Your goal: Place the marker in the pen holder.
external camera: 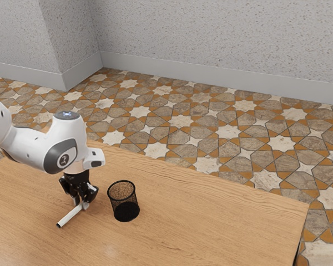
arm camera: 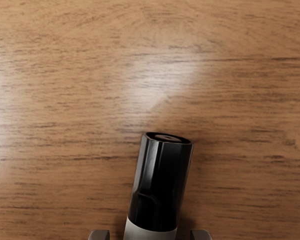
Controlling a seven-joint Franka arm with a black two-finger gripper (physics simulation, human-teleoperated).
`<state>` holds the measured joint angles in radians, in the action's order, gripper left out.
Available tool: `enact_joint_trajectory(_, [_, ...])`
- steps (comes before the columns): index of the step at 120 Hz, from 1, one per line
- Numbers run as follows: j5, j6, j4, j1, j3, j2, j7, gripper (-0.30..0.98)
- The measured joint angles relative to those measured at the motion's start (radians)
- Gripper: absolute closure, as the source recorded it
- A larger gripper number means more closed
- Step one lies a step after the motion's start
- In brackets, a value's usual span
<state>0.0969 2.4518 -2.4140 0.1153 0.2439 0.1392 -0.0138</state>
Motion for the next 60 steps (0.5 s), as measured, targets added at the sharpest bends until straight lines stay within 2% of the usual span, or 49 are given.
enact_joint_trajectory(29, [0.008,0.002,-0.001,0.0,-0.001,-0.026,-0.025,0.74])
enact_joint_trajectory(50, [0.019,-0.002,0.003,0.006,-0.009,-0.188,-0.049,0.78])
enact_joint_trajectory(60, [0.022,-0.004,0.014,0.052,-0.01,-0.252,-0.06,0.79])
